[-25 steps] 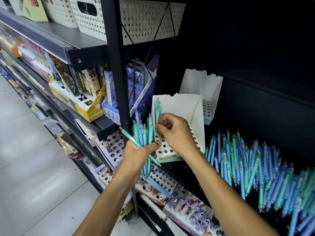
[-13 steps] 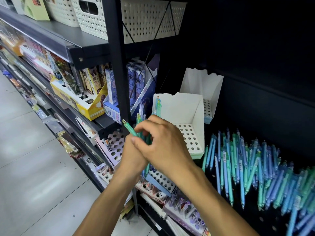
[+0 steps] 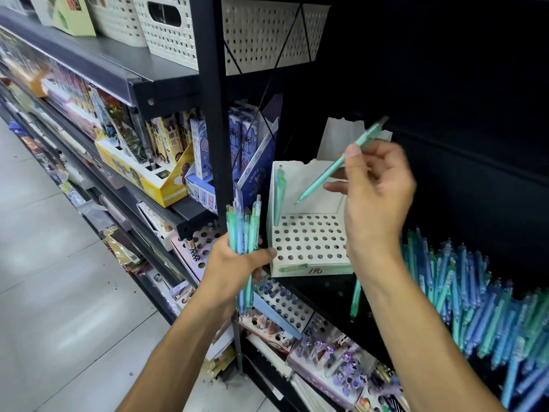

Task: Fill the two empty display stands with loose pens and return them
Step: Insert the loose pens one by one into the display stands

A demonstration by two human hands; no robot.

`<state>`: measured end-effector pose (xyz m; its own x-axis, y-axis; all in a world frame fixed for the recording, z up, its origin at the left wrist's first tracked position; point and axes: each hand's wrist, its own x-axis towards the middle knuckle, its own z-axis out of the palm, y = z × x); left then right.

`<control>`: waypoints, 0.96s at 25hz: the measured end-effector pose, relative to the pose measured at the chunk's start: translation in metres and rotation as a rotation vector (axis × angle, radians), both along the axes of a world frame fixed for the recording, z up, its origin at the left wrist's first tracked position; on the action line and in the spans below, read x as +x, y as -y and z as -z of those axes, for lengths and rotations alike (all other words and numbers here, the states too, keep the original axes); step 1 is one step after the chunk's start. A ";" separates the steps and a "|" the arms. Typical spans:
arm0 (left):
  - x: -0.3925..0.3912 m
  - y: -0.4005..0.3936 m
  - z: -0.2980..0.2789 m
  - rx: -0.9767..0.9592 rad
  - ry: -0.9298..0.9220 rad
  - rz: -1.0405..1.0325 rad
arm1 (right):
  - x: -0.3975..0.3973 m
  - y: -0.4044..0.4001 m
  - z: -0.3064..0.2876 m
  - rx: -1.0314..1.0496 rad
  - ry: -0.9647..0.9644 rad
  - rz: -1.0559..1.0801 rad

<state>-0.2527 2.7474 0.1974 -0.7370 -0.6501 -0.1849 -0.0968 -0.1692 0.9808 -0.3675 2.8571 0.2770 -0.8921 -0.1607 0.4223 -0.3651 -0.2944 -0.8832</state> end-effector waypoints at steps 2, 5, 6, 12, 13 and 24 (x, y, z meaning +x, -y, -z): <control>0.001 0.001 0.004 0.068 -0.002 -0.020 | -0.006 0.006 0.021 0.158 -0.002 -0.024; -0.002 -0.005 0.004 0.110 -0.054 -0.004 | -0.003 0.017 0.055 0.334 -0.056 -0.088; -0.002 -0.005 0.005 0.115 -0.063 -0.001 | -0.003 0.020 0.061 0.336 -0.072 -0.101; 0.001 -0.002 0.007 0.112 -0.069 0.009 | -0.011 0.026 0.070 0.485 -0.224 -0.126; 0.001 -0.003 0.006 0.109 -0.075 0.014 | -0.010 0.027 0.072 0.551 -0.257 -0.133; -0.005 -0.008 0.004 0.056 -0.113 0.062 | 0.034 0.013 0.056 0.717 -0.198 -0.280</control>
<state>-0.2581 2.7550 0.1934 -0.7939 -0.5932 -0.1332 0.0019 -0.2215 0.9752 -0.3336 2.8439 0.2214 -0.6975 -0.6607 0.2774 -0.5313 0.2171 -0.8189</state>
